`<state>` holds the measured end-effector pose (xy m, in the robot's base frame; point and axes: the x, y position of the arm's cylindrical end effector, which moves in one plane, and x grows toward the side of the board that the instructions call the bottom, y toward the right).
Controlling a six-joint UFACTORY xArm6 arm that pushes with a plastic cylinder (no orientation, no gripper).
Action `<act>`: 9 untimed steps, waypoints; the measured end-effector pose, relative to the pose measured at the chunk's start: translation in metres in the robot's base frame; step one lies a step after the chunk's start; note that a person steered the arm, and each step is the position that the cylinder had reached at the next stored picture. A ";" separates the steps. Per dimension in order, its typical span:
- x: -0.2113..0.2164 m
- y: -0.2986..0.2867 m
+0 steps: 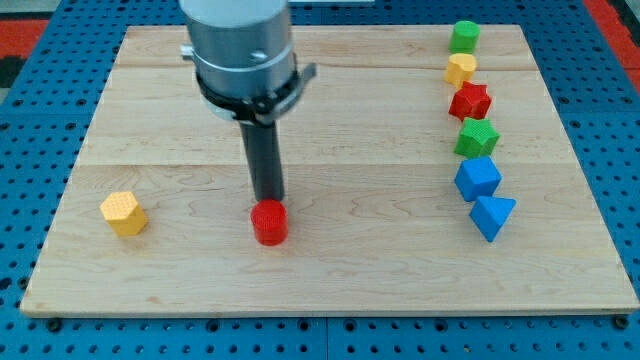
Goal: Push the red circle below the blue triangle
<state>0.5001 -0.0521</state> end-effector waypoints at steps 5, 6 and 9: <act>0.014 0.082; 0.022 0.134; 0.078 0.159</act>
<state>0.5780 0.1067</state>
